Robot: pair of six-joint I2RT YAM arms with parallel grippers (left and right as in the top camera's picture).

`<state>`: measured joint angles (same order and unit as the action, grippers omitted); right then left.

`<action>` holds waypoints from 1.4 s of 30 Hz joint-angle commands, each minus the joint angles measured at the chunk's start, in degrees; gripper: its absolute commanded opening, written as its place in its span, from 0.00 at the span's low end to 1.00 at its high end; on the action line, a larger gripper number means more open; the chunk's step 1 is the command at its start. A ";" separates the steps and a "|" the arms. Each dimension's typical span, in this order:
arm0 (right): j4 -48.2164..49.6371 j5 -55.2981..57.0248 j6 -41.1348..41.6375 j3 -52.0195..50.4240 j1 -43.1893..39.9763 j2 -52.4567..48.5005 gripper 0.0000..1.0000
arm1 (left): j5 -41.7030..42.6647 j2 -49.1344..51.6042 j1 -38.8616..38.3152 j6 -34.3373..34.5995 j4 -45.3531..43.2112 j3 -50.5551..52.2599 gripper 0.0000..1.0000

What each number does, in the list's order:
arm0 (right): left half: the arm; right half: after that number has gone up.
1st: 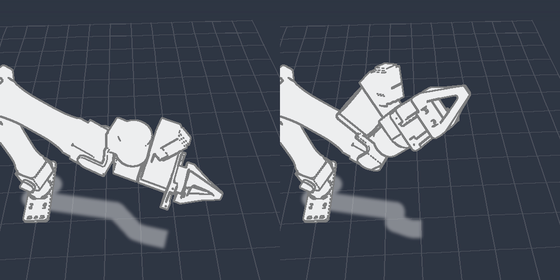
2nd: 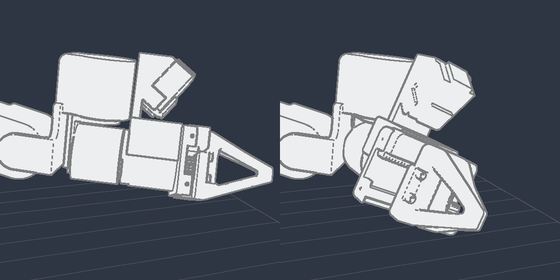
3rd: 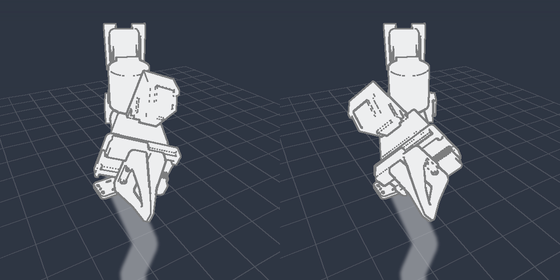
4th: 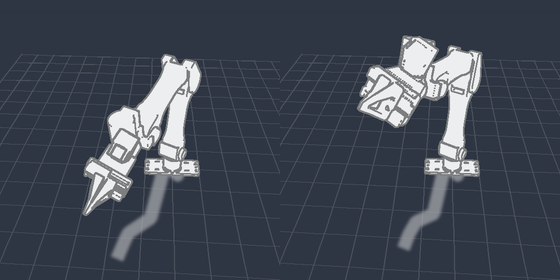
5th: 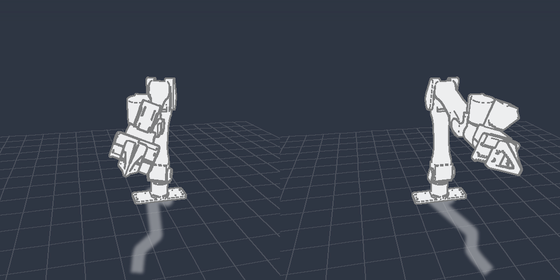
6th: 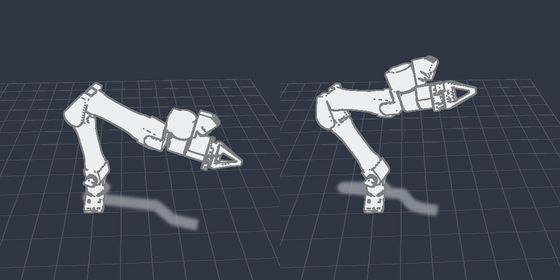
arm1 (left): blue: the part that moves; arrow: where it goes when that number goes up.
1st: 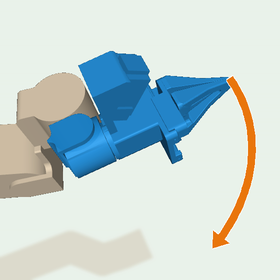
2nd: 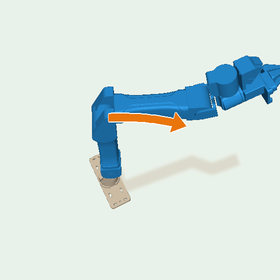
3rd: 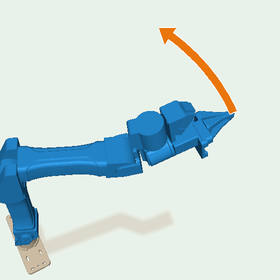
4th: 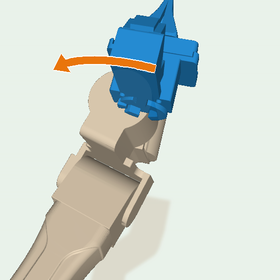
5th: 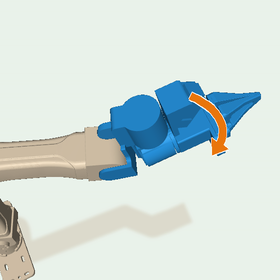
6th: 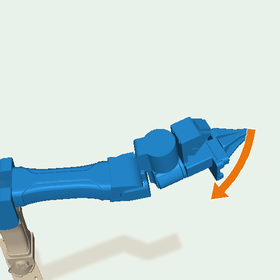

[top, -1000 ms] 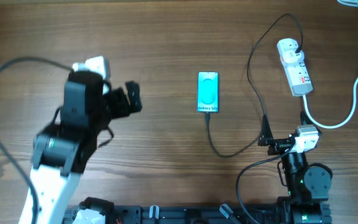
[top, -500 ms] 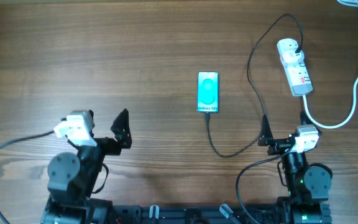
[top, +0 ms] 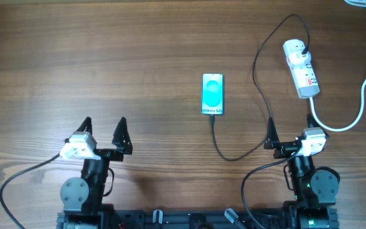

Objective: Plug charger to phone and switch on socket

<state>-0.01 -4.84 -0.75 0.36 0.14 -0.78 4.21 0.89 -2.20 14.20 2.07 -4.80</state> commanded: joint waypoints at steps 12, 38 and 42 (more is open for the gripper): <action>0.09 0.37 -0.63 -0.04 0.28 0.57 1.00 | -1.70 -0.70 2.12 -7.56 2.43 4.48 1.00; 0.09 0.37 -0.59 -0.04 0.28 0.57 1.00 | -6.16 -0.70 2.47 -14.27 2.34 4.48 1.00; 0.09 0.37 -0.61 -0.04 0.28 0.57 1.00 | -6.16 -0.70 2.47 -14.23 2.34 4.48 1.00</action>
<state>-0.01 -4.84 -0.78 0.36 0.14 -0.78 -3.09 0.73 0.43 1.50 4.08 -0.58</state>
